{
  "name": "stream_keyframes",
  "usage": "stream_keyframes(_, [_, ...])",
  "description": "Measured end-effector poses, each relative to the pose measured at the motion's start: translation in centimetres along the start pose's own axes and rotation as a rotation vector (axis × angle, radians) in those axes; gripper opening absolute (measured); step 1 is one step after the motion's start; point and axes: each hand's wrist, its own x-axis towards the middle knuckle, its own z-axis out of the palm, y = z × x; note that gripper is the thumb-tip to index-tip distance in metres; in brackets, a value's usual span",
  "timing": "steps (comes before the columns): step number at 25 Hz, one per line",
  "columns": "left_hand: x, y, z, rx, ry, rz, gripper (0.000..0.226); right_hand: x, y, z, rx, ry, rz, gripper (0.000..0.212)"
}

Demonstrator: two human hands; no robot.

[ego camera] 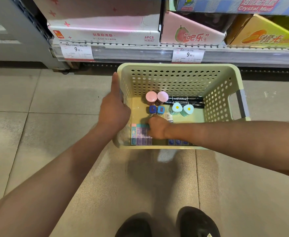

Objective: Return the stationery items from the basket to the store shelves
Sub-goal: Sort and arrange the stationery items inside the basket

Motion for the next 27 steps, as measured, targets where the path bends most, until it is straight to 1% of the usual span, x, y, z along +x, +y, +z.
stream_keyframes(4, [-0.2,-0.1,0.2,0.000,-0.011,-0.003,0.081,0.7,0.3,0.3,-0.009,-0.047,0.009,0.040])
stream_keyframes(8, [-0.3,0.2,0.0,0.019,-0.023,-0.014,0.080,0.7,-0.1,-0.1,-0.020,-0.116,0.044,0.039])
stream_keyframes(11, [-0.2,0.0,0.1,0.021,-0.013,-0.012,0.079,0.5,-0.2,-0.1,0.044,-0.184,0.028,0.045])
stream_keyframes(14, [-0.1,-0.4,0.3,-0.020,0.058,0.007,0.074,-0.4,-0.3,-0.5,0.079,-0.187,0.011,0.046])
stream_keyframes(17, [0.0,-0.6,0.3,-0.109,0.152,-0.005,0.048,-2.0,-0.1,-2.1,0.157,-0.075,-0.045,0.048])
stream_keyframes(19, [0.0,-0.8,0.1,-0.185,0.181,-0.017,0.032,-3.5,0.3,-3.2,0.268,0.052,-0.083,0.037])
stream_keyframes(21, [0.1,-0.6,-0.6,-0.275,0.156,-0.046,0.013,-5.3,1.1,-4.0,0.399,0.213,-0.123,0.027])
stream_keyframes(22, [0.2,-0.5,-1.0,-0.306,0.117,-0.064,0.010,-6.3,1.6,-4.4,0.440,0.301,-0.145,0.024])
stream_keyframes(24, [0.3,-0.2,-2.0,-0.330,0.026,-0.086,0.022,-8.1,2.9,-4.9,0.455,0.462,-0.178,0.025])
stream_keyframes(27, [0.5,-0.2,-3.0,-0.281,-0.087,-0.115,0.028,-10.1,5.2,-5.5,0.362,0.633,-0.155,0.037])
